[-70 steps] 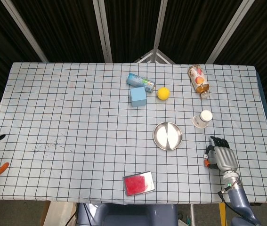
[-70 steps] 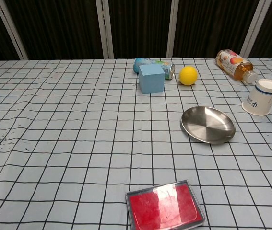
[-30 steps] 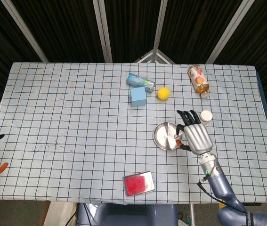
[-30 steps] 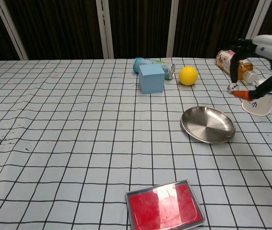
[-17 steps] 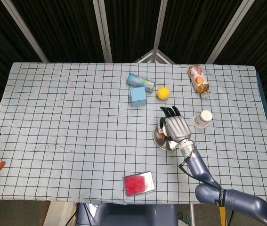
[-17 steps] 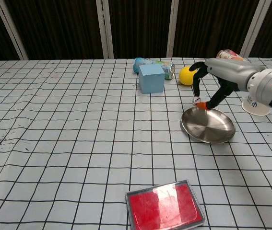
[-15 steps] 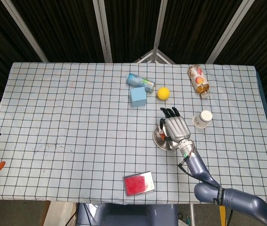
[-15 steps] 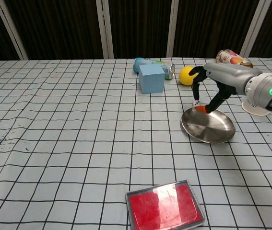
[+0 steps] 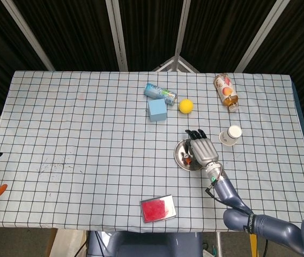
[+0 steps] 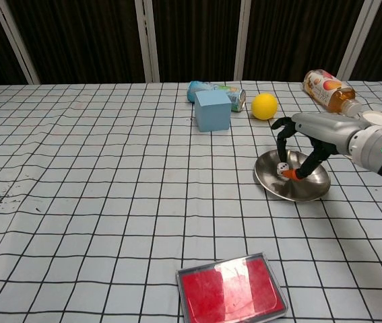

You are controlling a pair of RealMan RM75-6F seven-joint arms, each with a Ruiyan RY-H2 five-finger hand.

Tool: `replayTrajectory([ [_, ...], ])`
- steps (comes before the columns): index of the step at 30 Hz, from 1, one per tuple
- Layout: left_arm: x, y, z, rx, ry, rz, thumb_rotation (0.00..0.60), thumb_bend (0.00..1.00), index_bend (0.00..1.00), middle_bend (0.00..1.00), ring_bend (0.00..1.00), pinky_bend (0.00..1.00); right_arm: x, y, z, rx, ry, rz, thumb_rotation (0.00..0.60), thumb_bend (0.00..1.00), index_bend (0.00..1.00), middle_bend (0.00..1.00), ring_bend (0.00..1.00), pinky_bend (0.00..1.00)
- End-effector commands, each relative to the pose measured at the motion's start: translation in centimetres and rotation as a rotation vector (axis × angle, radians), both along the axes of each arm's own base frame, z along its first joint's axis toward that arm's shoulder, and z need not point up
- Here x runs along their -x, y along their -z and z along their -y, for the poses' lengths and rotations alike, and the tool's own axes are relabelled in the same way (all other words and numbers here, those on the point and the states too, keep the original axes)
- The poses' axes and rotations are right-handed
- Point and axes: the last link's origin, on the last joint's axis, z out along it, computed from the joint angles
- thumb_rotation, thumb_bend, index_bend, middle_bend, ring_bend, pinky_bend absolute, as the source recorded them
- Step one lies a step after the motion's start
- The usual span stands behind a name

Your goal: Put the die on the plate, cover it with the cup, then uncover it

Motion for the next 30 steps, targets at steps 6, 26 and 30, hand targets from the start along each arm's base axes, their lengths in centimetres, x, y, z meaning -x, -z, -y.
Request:
replayTrajectory([
  [6, 0.1, 0.0, -0.1, -0.008, -0.011, -0.003, 0.6, 0.29, 0.16, 0.0, 0.0, 0.02, 1.0, -0.2, 0.5, 0.003, 0.027, -0.038, 0.6, 0.41, 0.48, 0.1, 0.08, 0.0],
  [26, 0.1, -0.1, -0.1, -0.007, -0.013, 0.0, 0.6, 0.29, 0.16, 0.0, 0.0, 0.02, 0.6, -5.8, 2.3, 0.196, 0.042, 0.072, 0.6, 0.2, 0.17, 0.09, 0.07, 0.0],
  [30, 0.2, 0.0, -0.1, -0.005, -0.02, 0.003, 0.6, 0.29, 0.16, 0.0, 0.0, 0.02, 1.7, -8.1, 3.4, 0.262, 0.069, 0.069, 0.6, 0.2, 0.17, 0.09, 0.15, 0.0],
])
